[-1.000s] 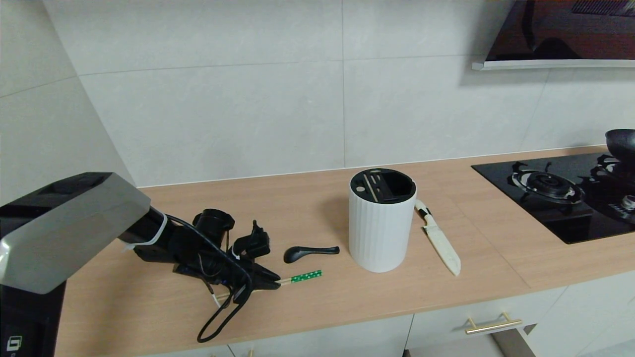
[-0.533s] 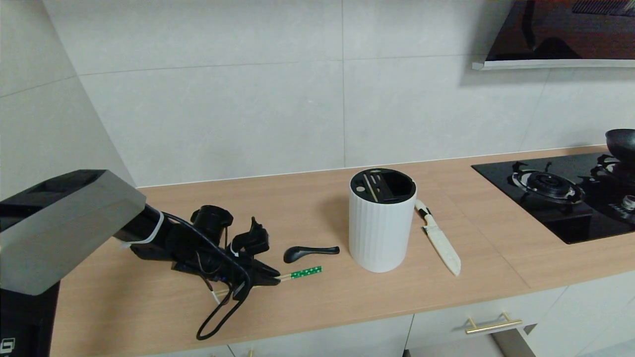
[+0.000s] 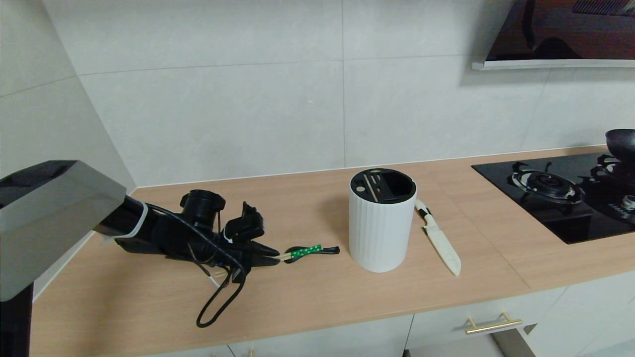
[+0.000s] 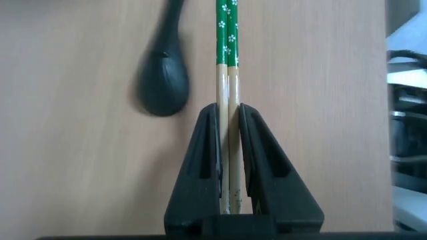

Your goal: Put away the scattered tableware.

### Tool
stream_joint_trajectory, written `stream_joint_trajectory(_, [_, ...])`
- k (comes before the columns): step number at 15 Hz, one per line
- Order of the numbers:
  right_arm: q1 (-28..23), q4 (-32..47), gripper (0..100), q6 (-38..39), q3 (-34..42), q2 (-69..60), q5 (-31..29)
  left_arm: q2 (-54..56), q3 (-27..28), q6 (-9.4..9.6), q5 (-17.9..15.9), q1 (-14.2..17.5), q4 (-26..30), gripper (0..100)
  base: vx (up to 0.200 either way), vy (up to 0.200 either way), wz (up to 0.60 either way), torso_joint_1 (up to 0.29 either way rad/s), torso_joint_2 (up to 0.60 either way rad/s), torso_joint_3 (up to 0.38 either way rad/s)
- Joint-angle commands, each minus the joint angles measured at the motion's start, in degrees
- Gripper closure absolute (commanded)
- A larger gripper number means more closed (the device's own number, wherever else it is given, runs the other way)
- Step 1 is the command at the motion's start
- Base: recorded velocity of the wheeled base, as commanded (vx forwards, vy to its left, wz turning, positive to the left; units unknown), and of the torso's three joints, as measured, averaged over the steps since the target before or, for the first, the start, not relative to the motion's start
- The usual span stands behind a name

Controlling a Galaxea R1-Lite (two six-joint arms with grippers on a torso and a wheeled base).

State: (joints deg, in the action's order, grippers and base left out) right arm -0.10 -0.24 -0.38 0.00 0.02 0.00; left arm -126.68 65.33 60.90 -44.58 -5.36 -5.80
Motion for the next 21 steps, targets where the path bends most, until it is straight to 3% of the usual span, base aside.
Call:
stream_joint_trajectory(1, [0.01,-0.02,0,0.03,0.00,0.06,0.00,0.74,0.15,-0.26,0.02,0.00,-3.51,100,0.000,0.000,0.00,0.000,0.00,0.000])
stream_joint_trajectory(5, [0.01,-0.02,0,0.03,0.00,0.06,0.00,3.64,-0.03,0.00,0.02,0.00,-6.94,100,0.000,0.000,0.00,0.000,0.00,0.000])
stream_joint_trajectory(7, [0.01,-0.02,0,0.03,0.00,-0.02,0.00,6.01,-0.82,1.15,-0.07,0.00,-6.77,100,0.000,0.000,0.00,0.000,0.00,0.000])
stream_joint_trajectory(10, [0.01,-0.02,0,0.03,0.00,-0.02,-0.09,10.23,-5.04,1.23,-0.07,-0.17,-6.77,100,0.000,0.000,0.00,0.000,0.00,0.000])
stream_joint_trajectory(11, [0.01,-0.02,0,0.03,0.00,-0.02,-0.09,14.36,-9.52,1.15,-0.07,-0.44,-6.77,100,0.000,0.000,0.00,0.000,0.00,0.000])
stream_joint_trajectory(13, [0.01,-0.02,0,0.03,0.00,0.06,-0.09,18.23,-12.95,1.15,0.02,-1.14,-6.77,100,0.000,0.000,0.00,0.000,0.00,0.000])
stream_joint_trajectory(16, [0.01,-0.02,0,0.03,0.00,0.06,-0.09,22.01,-16.02,0.44,0.28,-7.64,-6.59,100,0.000,0.000,0.00,0.000,0.00,0.000])
stream_joint_trajectory(17, [0.01,-0.02,0,0.03,0.00,-0.02,-0.09,22.27,-15.67,-0.61,0.55,-12.21,-6.77,100,0.000,0.000,0.00,0.000,0.00,0.000])
stream_joint_trajectory(18, [0.01,-0.02,0,0.03,0.00,-0.02,-0.09,22.18,-15.41,-1.23,0.64,-13.62,-6.85,100,0.000,0.000,0.00,0.000,0.00,0.000])
stream_joint_trajectory(19, [0.01,-0.02,0,0.03,0.00,-0.02,-0.18,21.66,-14.18,-3.16,2.13,-18.98,-6.94,100,0.000,0.000,0.00,0.000,0.00,0.000])
stream_joint_trajectory(21, [0.01,-0.02,0,0.03,0.00,-0.02,-0.09,20.42,-12.60,-3.51,4.15,-23.02,-7.47,100,0.000,0.000,0.00,0.000,0.00,0.000])
